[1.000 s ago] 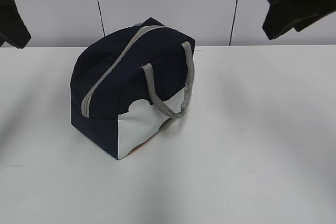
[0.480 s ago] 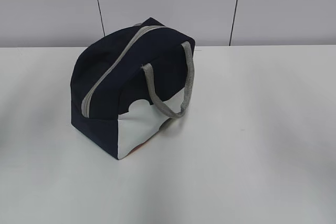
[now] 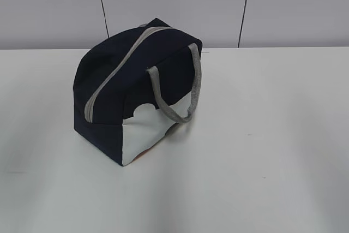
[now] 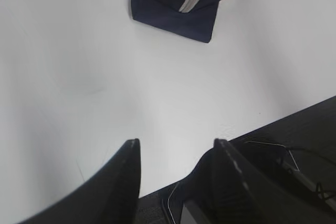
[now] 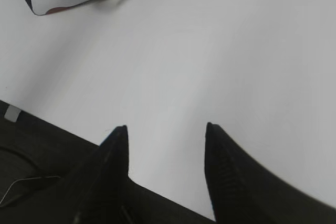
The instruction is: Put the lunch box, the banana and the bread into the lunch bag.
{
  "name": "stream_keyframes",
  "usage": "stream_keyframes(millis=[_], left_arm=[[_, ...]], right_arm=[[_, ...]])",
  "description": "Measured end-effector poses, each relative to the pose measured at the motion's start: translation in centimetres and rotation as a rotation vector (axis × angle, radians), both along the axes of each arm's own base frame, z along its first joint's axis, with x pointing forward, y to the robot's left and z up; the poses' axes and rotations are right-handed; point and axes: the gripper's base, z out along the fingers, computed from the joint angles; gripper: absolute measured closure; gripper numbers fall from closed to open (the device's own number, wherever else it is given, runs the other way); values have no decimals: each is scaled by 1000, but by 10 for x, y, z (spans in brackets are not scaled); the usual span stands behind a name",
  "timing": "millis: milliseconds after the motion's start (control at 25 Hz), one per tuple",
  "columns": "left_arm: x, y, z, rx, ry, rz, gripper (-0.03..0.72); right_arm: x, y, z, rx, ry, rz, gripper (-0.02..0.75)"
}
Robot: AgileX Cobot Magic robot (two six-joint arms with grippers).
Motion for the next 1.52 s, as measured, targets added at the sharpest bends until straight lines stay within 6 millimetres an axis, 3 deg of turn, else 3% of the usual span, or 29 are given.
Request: stream_keyframes(millis=[200,520,760,960,1120,1520], left_arm=[[-34,11,-6,-5,-58,3,365],[-86,28,-40,-40,-172,12,387],[-118,37,-73,-65,-252,15,388],[-145,46,-87,-103,-375,15,388],[-158,49,-95,-126,-429,20,388],[-150,49,-99,-122,-471,44,388]], right_arm=[[-18,-11,-28,3,-97,-18,370],[-34,-18,-64,33,-204,-17,370],[-46,-23,-74,79,-323,-17,370],[-54,-26,-73,113,-383,-23,370],[-56,-27,-73,119,-398,-35,370],[-55,-27,-73,121,-401,-61,370]])
